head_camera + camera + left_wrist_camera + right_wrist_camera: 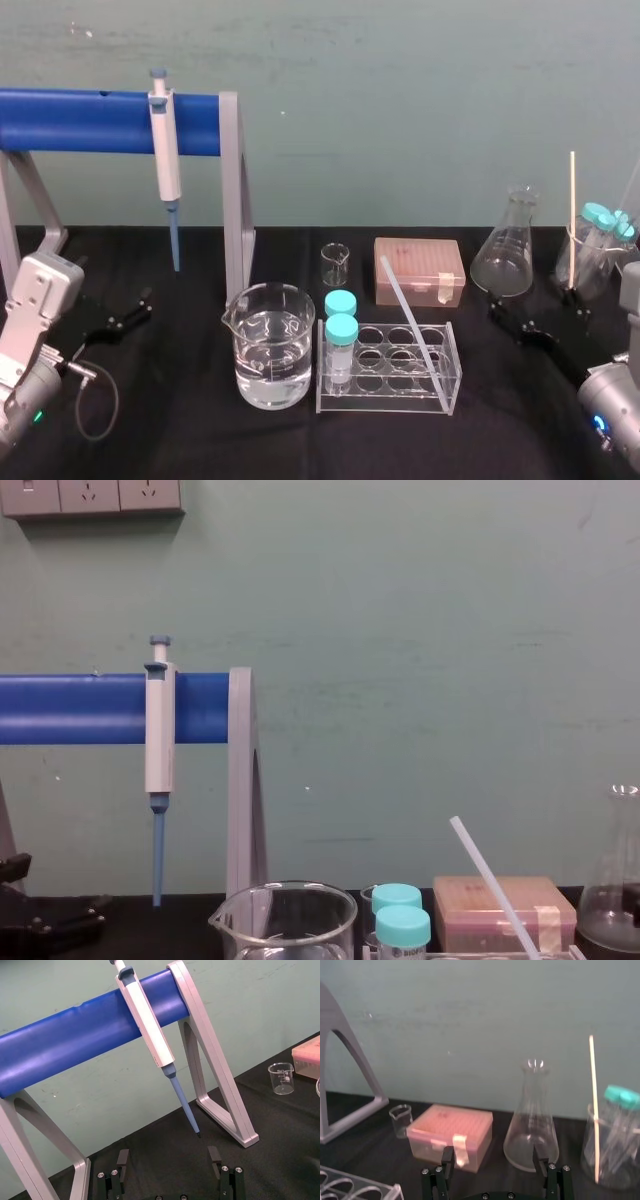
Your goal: Pick up the stirring rod with one hand, then place it down.
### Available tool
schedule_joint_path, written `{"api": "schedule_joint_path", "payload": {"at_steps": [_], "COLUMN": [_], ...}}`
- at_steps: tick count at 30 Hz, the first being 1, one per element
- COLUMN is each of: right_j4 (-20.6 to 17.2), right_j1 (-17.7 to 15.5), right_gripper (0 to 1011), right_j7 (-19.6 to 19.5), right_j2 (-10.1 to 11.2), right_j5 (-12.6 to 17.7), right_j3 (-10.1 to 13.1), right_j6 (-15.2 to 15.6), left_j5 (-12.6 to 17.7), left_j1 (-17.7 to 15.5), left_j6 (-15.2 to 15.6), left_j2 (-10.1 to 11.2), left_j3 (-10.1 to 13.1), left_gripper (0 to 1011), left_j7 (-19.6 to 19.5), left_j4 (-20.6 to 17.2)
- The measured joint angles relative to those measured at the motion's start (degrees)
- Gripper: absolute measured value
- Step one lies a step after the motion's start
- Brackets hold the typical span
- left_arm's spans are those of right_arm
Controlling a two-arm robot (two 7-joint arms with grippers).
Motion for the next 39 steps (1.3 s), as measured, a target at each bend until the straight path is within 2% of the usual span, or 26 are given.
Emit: {"api": "schedule_joint_path", "payload": {"at_steps": [3, 39], "right_j4": [0.59, 0.22], "right_j1": [0.03, 0.05], "right_gripper": [1002, 1003], "right_j7": [0.29, 0.16], "right_j2": [-0.20, -0.03], "right_j5": [0.01, 0.01], "right_j3": [0.06, 0.03], "right_j6": [1.27, 0.41], "left_j5": [0.00, 0.00], "left_j1": [0.00, 0.00], "left_j6": [0.00, 0.00], "left_j2": [0.00, 0.00], "left_j3": [0.00, 0.00], "left_gripper": [1000, 1000], "left_j7": [0.00, 0.00], "left_j4": [0.00, 0.00]}}
